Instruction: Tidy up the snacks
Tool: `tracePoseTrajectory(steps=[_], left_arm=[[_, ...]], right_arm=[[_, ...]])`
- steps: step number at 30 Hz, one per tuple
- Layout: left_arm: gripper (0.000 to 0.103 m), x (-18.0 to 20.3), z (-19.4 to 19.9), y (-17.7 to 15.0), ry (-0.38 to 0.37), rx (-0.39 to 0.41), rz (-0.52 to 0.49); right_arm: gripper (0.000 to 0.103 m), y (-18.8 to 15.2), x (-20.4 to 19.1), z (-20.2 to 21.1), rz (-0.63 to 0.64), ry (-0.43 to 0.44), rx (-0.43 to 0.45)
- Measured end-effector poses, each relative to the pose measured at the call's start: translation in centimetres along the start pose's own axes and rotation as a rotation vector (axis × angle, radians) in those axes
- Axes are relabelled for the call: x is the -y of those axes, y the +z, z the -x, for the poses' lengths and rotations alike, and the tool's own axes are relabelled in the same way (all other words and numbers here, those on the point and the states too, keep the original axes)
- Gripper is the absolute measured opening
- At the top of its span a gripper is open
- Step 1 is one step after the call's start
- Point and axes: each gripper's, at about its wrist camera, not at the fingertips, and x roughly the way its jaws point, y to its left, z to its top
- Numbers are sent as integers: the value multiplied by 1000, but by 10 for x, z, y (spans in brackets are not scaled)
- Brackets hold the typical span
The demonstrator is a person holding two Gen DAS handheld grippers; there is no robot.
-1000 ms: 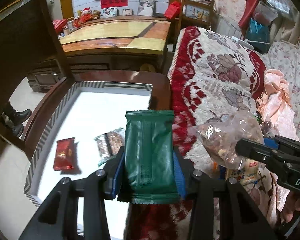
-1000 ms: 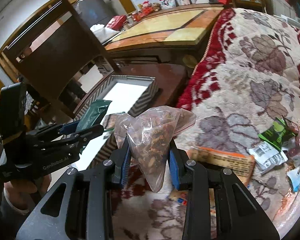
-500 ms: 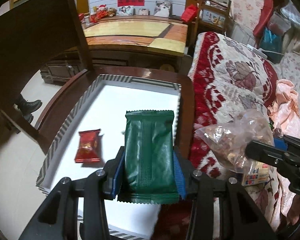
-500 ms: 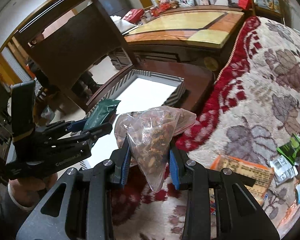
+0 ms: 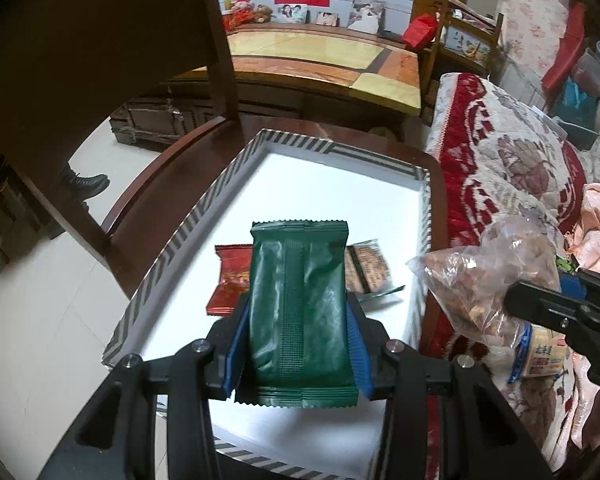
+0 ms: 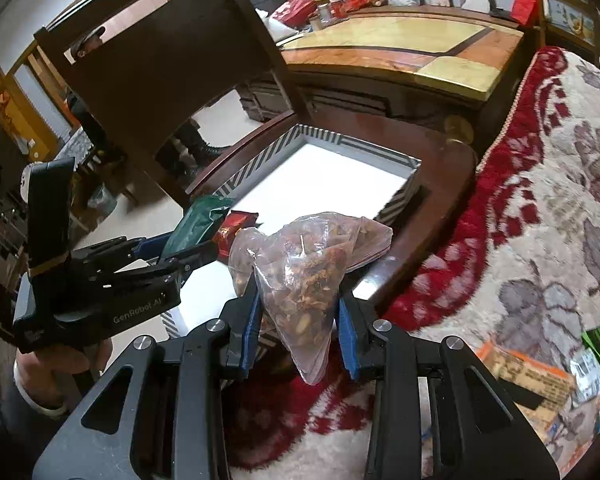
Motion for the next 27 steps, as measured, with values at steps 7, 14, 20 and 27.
tracePoseTrajectory(steps=[7, 14, 20, 27], left_arm=[[46, -9, -10, 3, 13, -8, 18], [46, -14, -22, 8, 19, -19, 30], [46, -16, -35, 14, 27, -35, 28], [46, -17, -49, 22, 31, -47, 27]], right_arm=[[33, 9, -3, -22, 5, 1, -30], [32, 23, -6, -42, 15, 0, -50], [32, 35, -6, -60, 22, -1, -65], [32, 41, 3, -79, 7, 0, -89]])
